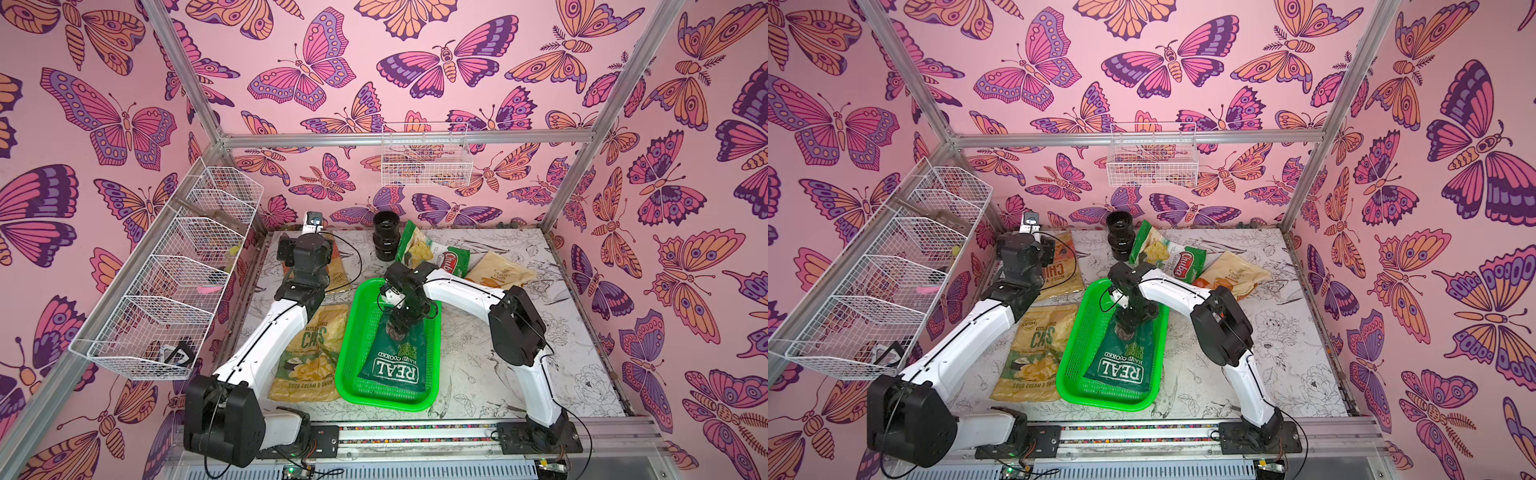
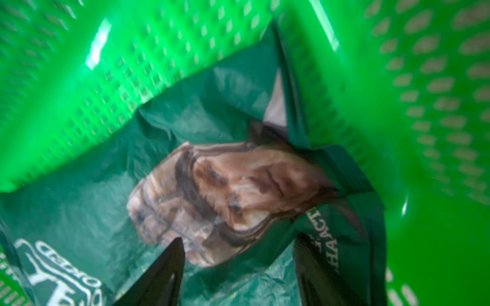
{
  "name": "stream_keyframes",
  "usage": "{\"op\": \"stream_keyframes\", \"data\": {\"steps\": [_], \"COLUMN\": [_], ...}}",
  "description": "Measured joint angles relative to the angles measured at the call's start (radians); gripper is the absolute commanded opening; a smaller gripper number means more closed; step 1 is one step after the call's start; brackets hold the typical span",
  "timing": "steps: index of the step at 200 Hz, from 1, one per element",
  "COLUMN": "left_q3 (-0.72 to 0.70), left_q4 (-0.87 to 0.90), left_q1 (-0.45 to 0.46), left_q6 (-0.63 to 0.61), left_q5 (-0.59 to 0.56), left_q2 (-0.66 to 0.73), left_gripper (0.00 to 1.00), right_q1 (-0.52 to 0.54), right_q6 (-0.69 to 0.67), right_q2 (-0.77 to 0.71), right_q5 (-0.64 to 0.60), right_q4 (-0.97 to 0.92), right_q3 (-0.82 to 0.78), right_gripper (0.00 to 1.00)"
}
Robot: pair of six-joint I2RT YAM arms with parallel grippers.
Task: Put the potato chips into the basket
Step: Place the potato chip in the basket, then pick up the potato chip from the center of the board.
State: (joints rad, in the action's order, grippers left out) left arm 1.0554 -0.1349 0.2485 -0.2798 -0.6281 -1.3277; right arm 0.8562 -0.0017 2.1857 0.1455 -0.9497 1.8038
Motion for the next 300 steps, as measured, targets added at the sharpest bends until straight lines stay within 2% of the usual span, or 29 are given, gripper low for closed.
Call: {"op": "stream_keyframes", "data": {"steps": [51, 109, 164, 198, 238, 272, 300], "left_q3": [0.0, 0.0, -0.001, -0.001, -0.001, -0.001, -0.001], "left_q4": [0.0, 0.0, 0.0, 0.0, 0.0, 0.002, 0.016], "left_q1": [0.0, 0.0, 0.0, 0.0, 0.001, 0.003, 0.008], "left_q6": [0.0, 0.0, 0.0, 0.001, 0.008, 0.027, 0.045], "left_q5": [0.0, 0.003, 0.004, 0.004, 0.007, 0.018, 0.036], "left_q2": [0.0, 0.0, 0.0, 0.0, 0.0, -0.006, -0.034], "left_gripper": [0.92, 0.92, 0.92, 0.92, 0.92, 0.92, 0.92], "right_q1": [-0.032, -0.028, -0.02, -0.016, -0.018, -0.049, -0.123], "right_q6": [-0.003, 0.013, 0.044, 0.065, 0.106, 0.164, 0.224], "right_q2": [0.079, 0.02, 0.033, 0.036, 0.029, -0.083, -0.29], "right_q5": [0.071, -0.131, -0.199, -0.201, -0.193, -0.199, -0.22], "right_q4": [0.061, 0.035, -0.009, -0.048, -0.087, -0.053, 0.019], "right_q3": [0.098, 0.086, 0.039, 0.036, 0.136, 0.13, -0.035], "right_gripper": [0.68, 0.65, 0.63, 0.64, 0.66, 0.66, 0.66]}}
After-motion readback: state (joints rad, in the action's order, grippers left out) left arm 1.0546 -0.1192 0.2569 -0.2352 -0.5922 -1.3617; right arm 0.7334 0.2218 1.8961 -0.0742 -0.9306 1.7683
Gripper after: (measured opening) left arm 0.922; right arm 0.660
